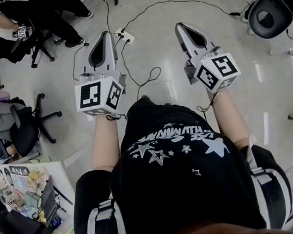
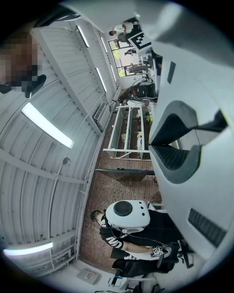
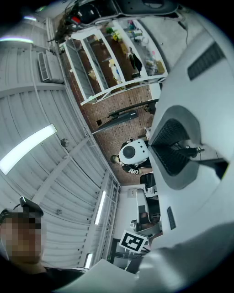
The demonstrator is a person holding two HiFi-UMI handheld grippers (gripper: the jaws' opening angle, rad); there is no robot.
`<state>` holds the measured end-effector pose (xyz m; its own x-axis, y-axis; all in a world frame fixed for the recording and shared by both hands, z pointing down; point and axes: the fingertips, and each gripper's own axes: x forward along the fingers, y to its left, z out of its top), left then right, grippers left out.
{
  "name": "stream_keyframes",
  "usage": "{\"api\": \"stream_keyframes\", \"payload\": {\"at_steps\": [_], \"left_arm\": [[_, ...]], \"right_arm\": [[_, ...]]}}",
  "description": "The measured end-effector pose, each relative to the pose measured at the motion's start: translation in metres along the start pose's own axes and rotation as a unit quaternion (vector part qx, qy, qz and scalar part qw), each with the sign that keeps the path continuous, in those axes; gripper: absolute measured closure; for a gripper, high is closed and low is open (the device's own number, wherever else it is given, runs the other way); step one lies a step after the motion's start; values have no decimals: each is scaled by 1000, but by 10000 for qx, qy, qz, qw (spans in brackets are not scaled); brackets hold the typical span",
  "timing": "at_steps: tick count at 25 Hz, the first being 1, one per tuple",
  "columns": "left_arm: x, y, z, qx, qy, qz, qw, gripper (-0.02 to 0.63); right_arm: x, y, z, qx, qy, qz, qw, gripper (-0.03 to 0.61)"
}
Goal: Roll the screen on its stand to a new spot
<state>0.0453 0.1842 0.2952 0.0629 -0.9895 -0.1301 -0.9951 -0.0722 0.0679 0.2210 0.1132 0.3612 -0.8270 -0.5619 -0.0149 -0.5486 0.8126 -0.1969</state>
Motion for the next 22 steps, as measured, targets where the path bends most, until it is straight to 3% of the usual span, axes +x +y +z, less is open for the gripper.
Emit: {"api": "stream_keyframes", "payload": {"at_steps": [9, 22], "left_arm": [[29, 35, -5, -40, -141, 57, 9999, 601], [134, 127, 0, -226, -218, -355, 9989, 603]], "right_arm": [[40, -11, -1, -69, -56, -8, 10000, 572], [166, -41, 18, -203, 11, -391, 9990, 572]]}}
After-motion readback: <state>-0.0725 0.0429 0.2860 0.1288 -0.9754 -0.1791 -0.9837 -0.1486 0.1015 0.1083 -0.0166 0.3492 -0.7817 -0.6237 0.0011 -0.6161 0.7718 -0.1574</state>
